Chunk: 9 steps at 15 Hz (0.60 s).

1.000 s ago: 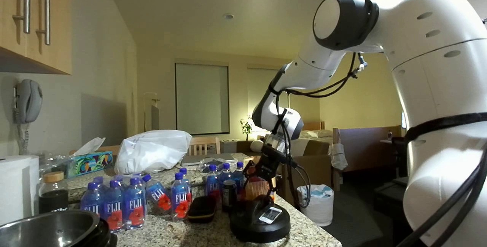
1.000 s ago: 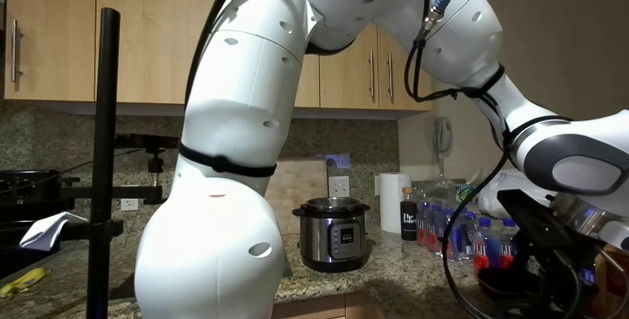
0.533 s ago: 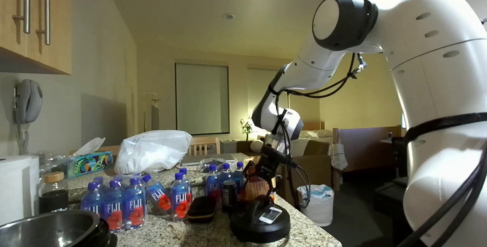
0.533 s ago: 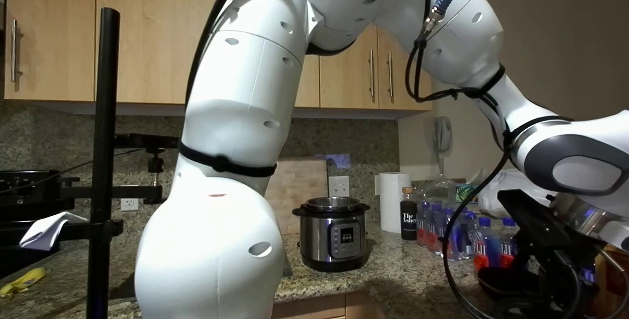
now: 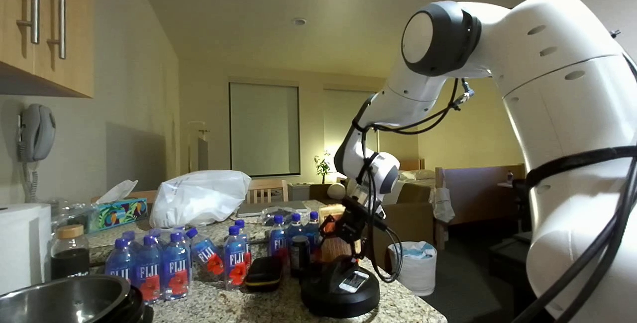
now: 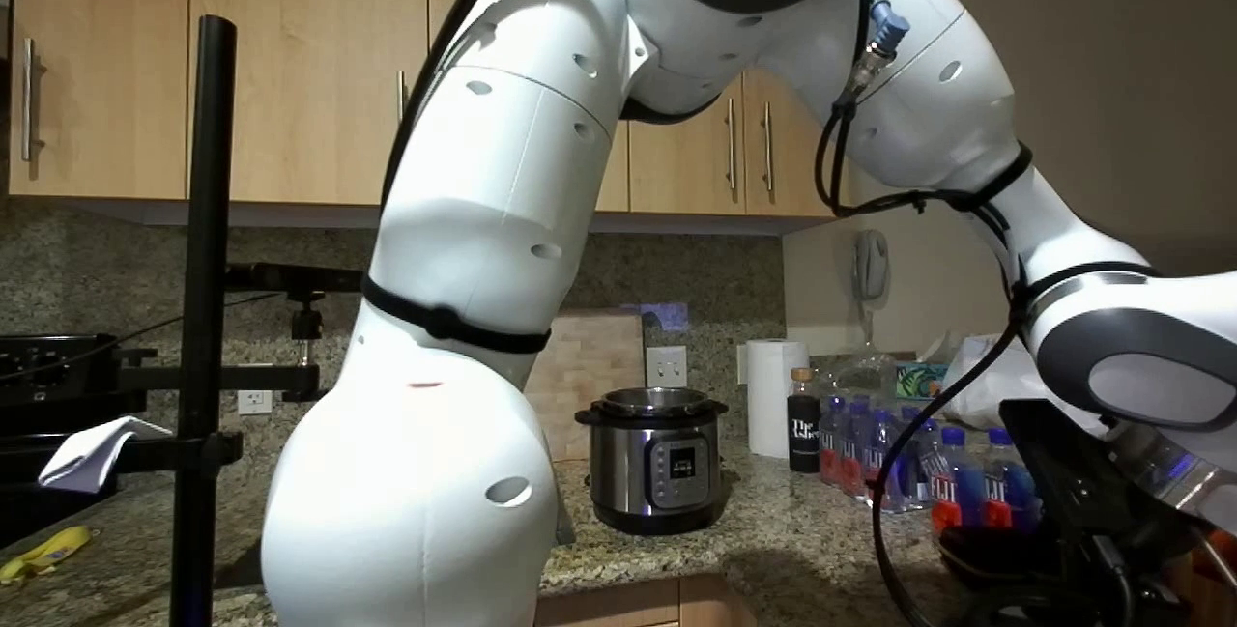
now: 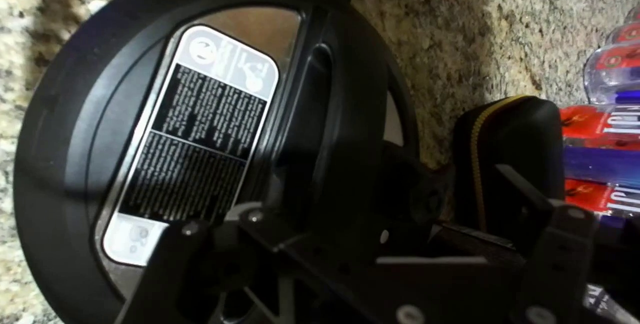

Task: Put the black lid on the rice cooker

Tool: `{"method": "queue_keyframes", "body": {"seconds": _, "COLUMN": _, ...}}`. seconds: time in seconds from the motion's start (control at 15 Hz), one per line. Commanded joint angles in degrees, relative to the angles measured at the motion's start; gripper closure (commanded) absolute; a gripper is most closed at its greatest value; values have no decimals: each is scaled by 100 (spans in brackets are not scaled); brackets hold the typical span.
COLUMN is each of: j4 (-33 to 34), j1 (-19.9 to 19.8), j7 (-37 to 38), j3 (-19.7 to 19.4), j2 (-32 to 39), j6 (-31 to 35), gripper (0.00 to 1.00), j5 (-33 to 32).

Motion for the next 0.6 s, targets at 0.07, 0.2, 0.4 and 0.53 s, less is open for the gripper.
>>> {"method": "queue_keyframes", "body": {"seconds": 0.07, "j4": 90, "j1": -58, "j7": -447, "j3": 81, "j2": 370, "j6": 114, "gripper": 0, "j5": 572}}
{"method": "queue_keyframes", "body": {"seconds": 0.2, "j4": 69, "j1": -46, "j7": -521, "j3": 74, "j2": 437, "j6": 155, "gripper": 27, "j5": 683}}
{"method": "queue_keyframes", "body": {"seconds": 0.4, "j4": -54, "j1": -49, "j7": -727, "j3": 61, "j2": 398, "j6": 257, "gripper": 47, "j5": 834}}
{"method": "queue_keyframes", "body": {"seconds": 0.53, "j4": -140, "j1": -58, "j7": -889, "j3": 47, "j2": 305, "j6": 267, "gripper": 59, "j5": 983}}
